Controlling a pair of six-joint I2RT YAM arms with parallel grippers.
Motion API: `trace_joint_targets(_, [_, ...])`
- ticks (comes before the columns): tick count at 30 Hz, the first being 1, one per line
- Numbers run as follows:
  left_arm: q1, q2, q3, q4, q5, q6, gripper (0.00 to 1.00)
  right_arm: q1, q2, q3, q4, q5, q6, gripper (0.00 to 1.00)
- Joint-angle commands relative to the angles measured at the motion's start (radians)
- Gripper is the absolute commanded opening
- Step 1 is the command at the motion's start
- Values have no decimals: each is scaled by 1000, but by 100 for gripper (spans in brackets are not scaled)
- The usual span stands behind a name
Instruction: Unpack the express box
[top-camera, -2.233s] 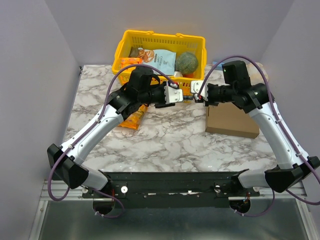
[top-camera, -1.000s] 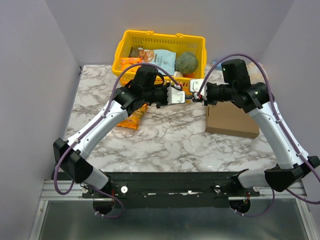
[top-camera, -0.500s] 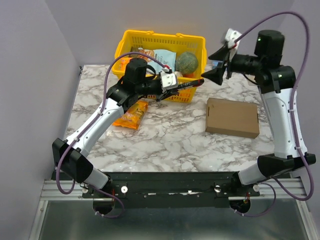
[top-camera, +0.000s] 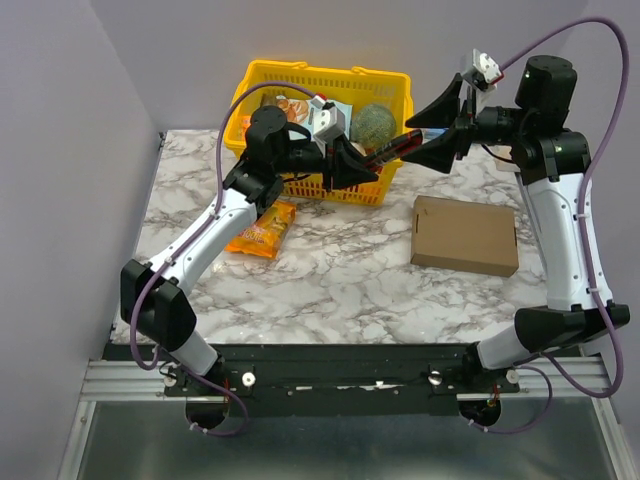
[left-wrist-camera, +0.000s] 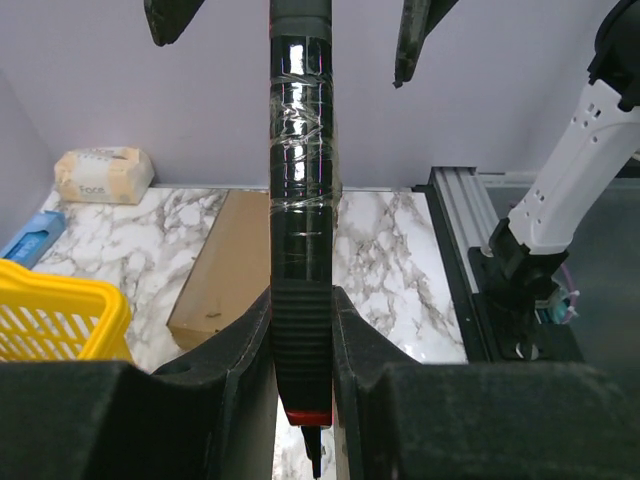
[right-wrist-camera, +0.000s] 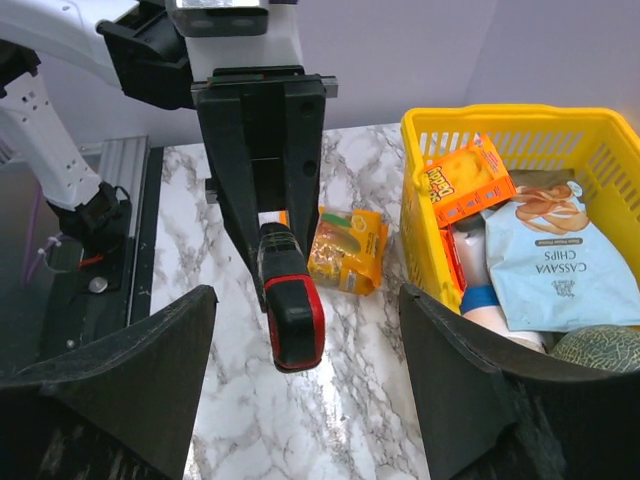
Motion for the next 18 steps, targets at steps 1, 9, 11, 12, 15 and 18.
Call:
trace_joint_targets(1, [-6,20,49,79,46,-87,0,31,3,24,-57,-33,-59,79])
trace_joint_targets(9, [-14,38,60,114,30,-101,0,71,20,17,-68,44,-29,68])
trace_joint_targets(11, [-17,43,61,114,22,-101,0,73,29,22,-64,40,-18,65])
trace_joint_targets(12, [-17,45,64,115,20,-104,0,73,30,22,-54,37,-3,63])
trace_joint_targets(15, [-18,48,64,115,19,-104,0,76,35,24,-44,33,13,60])
trace_joint_targets(18, [-18,49,63,115,14,-101,0,80,32,19,-54,36,5,59])
